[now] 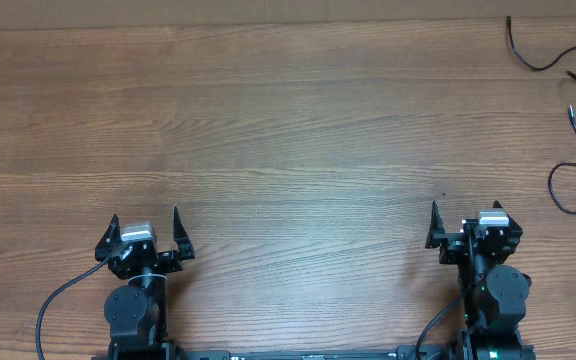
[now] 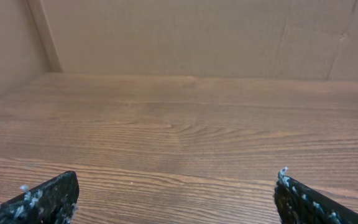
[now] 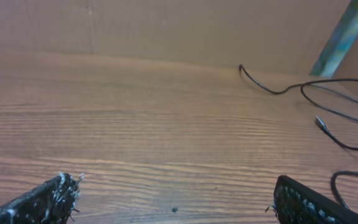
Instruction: Untangle cables
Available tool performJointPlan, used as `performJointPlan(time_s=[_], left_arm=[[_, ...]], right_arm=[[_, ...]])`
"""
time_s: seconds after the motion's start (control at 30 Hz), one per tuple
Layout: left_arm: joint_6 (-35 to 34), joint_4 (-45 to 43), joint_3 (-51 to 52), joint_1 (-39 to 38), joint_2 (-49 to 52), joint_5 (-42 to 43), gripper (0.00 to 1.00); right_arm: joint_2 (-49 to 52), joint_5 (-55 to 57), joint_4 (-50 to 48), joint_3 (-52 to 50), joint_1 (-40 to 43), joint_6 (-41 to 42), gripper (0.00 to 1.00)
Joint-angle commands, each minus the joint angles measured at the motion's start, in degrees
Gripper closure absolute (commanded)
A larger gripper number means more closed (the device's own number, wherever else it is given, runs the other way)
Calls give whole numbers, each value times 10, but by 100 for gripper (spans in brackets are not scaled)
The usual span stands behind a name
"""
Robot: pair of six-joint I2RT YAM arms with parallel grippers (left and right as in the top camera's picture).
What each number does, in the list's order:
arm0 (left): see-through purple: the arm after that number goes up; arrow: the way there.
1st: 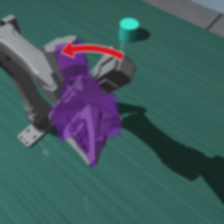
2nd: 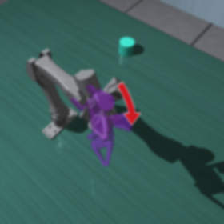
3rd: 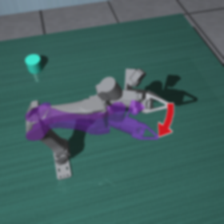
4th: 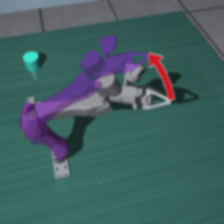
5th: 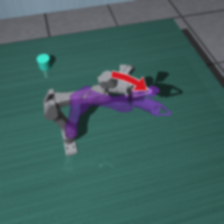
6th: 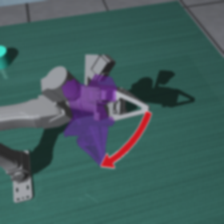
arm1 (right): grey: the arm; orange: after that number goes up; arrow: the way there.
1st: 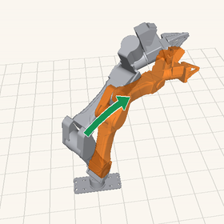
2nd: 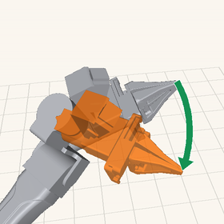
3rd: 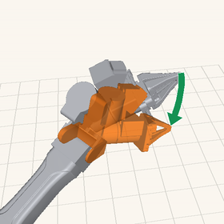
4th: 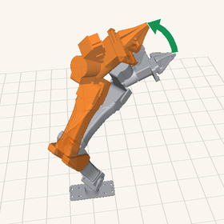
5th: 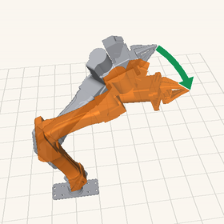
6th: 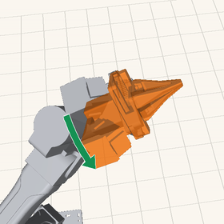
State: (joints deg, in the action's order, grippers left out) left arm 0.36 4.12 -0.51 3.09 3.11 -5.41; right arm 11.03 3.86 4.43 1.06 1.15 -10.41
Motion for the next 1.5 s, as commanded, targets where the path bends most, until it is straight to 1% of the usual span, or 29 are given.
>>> performJointPlan(time_s=[0.0, 0.37, 1.47], left_arm=[[5, -1, 3, -2, -6, -5, 0], [5, -1, 3, -2, -6, -5, 0], [5, -1, 3, -2, -6, -3, 0]], right_arm=[[-44, 6, 0, -6, 6, -4, 0], [-110, 3, 0, -6, 5, -4, 0], [-109, -1, 1, -6, 5, -2, 0]])
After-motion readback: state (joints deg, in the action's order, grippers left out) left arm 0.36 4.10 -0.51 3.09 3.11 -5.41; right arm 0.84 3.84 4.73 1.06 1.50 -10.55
